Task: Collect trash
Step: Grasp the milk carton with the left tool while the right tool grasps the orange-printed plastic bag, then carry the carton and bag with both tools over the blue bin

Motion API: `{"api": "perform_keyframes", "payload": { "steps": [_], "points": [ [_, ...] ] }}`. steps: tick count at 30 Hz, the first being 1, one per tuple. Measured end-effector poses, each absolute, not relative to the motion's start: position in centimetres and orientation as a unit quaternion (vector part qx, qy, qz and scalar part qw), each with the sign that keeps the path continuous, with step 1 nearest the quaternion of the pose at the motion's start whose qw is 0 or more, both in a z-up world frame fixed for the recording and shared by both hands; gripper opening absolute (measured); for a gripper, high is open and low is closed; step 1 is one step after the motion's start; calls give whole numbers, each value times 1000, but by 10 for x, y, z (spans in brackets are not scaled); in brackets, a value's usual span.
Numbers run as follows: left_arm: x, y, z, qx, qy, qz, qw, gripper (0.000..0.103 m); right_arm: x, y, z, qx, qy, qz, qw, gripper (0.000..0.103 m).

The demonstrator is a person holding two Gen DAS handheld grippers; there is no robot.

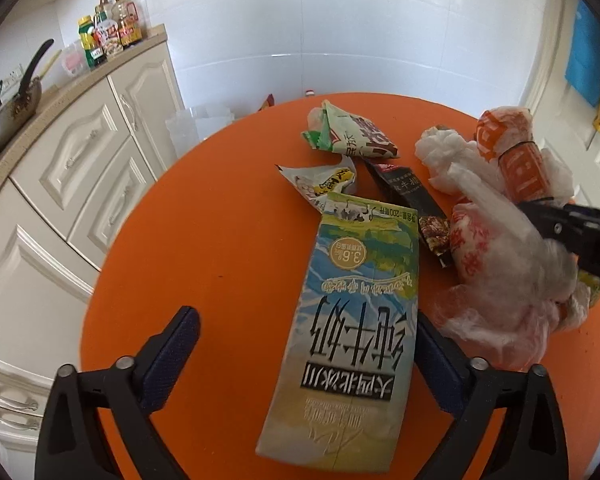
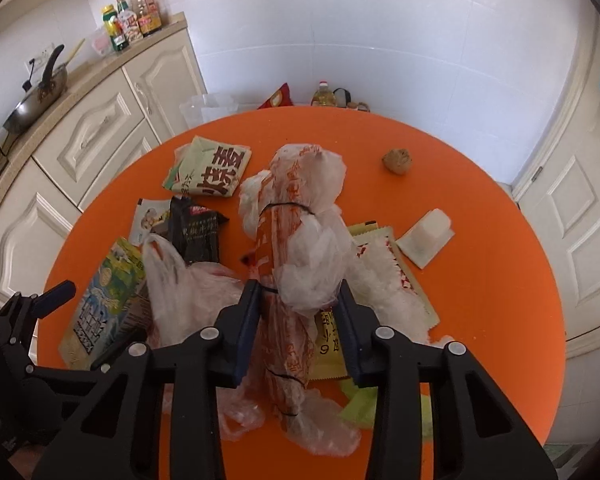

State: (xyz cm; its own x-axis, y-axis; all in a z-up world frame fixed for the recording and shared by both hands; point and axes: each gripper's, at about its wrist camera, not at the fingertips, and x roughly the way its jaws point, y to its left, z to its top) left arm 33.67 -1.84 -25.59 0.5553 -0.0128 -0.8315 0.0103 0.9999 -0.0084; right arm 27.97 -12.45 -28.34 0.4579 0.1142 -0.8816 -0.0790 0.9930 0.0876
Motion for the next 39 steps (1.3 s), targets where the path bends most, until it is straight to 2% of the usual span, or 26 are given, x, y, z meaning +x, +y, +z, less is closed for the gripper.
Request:
{"api": "perform_keyframes", "payload": {
  "steps": [1,2,5,14,27,34,39],
  "points": [
    [339,-17,-259,-11,476,-15,879,76,278,-125,-285,19,518,61,853,30],
    [339,-15,-260,-18,476,-15,879,68,275,-126,-283,23,514,62,855,26],
    [337,-5,-260,-29,474,-14,880,46,266,-137,-276,52,500,68,862,26],
    [308,17,-258,-62,459,-14,886,46,237,-155,-244,112,454,97,878,26],
    [219,27,-191,-54,399,-35,915,45,201,-157,-198,138,398,136,897,26],
    [171,5,-143,-36,355,-71,932,45,172,-192,-170,169,360,128,909,26],
    [140,-30,-128,-13,339,-112,934,46,148,-229,-161,181,341,101,917,26]
  ]
}}
